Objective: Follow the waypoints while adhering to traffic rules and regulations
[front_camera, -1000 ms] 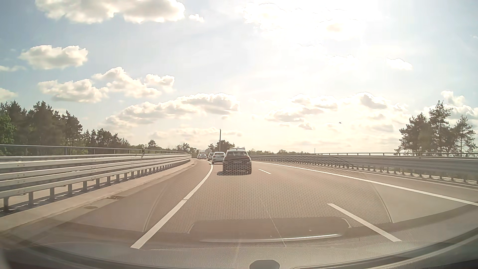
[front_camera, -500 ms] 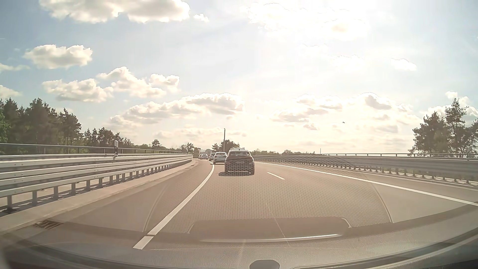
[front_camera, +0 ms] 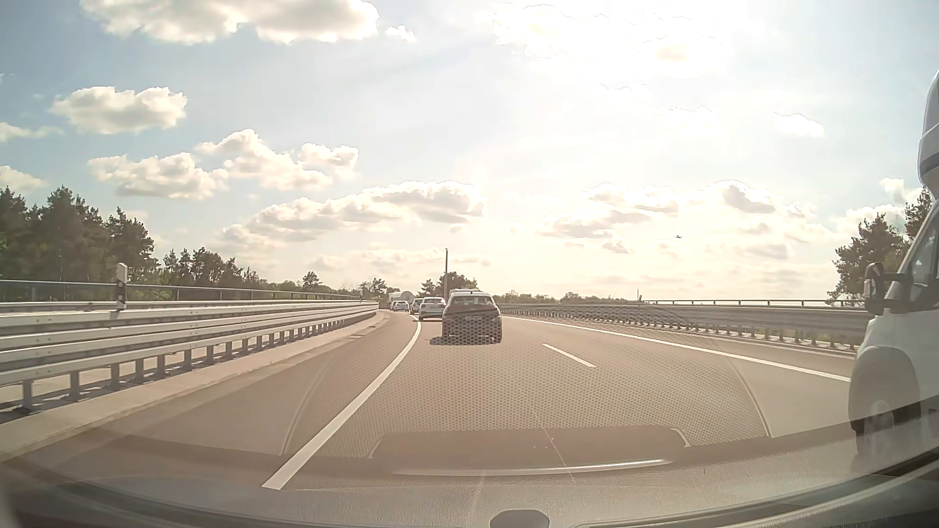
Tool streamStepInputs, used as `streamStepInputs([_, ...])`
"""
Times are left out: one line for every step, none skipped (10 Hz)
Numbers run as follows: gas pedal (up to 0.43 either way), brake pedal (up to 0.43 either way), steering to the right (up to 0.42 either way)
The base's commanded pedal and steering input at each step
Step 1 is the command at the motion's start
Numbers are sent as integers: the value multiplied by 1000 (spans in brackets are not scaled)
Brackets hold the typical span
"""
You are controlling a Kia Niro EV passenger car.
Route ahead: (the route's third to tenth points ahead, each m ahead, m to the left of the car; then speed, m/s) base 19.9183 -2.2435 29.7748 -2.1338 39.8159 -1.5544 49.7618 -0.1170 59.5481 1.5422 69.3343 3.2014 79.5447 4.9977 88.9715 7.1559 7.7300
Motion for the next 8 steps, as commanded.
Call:
streamStepInputs([47, 0, -12])
streamStepInputs([47, 0, -11])
streamStepInputs([47, 0, -11])
streamStepInputs([47, 0, -11])
streamStepInputs([59, 0, -11])
streamStepInputs([59, 0, -11])
streamStepInputs([59, 0, -11])
streamStepInputs([67, 0, -11])
